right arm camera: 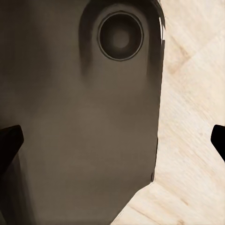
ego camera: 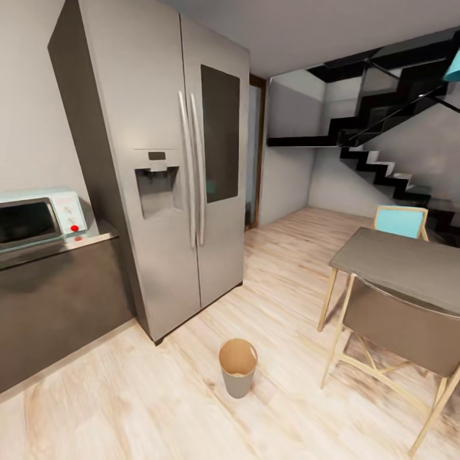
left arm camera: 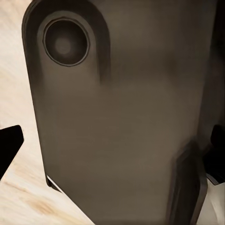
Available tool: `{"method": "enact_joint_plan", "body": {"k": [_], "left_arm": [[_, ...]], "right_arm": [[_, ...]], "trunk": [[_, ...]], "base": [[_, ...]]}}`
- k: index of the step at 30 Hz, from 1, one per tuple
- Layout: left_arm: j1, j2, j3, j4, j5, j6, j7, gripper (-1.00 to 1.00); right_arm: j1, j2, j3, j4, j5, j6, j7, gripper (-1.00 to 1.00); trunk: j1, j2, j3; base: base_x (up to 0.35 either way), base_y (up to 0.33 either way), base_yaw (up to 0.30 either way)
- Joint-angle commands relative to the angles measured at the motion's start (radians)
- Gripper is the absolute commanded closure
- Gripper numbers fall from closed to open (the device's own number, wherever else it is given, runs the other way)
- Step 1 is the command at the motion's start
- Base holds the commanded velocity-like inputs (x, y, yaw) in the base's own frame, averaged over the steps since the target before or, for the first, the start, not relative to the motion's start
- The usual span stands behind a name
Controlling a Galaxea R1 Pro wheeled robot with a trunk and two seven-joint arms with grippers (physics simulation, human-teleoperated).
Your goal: Put the three can of soda from the living room inside the tash can in the kitchen.
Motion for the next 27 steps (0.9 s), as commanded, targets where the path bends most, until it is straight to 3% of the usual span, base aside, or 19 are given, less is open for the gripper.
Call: {"method": "enact_joint_plan", "body": {"k": [1, 27], "left_arm": [[0.0, 0.0, 0.0, 0.0, 0.0, 0.0, 0.0, -1.0], [0.0, 0.0, 0.0, -0.001, 0.0, -0.001, 0.0, -1.0]], "right_arm": [[0.0, 0.0, 0.0, 0.0, 0.0, 0.0, 0.0, -1.0], [0.0, -0.001, 0.002, 0.006, 0.004, 0.0, 0.0, -1.0]], "trunk": [[0.0, 0.0, 0.0], [0.0, 0.0, 0.0]], "base": [[0.279, 0.21, 0.0], [0.295, 0.195, 0.0]]}}
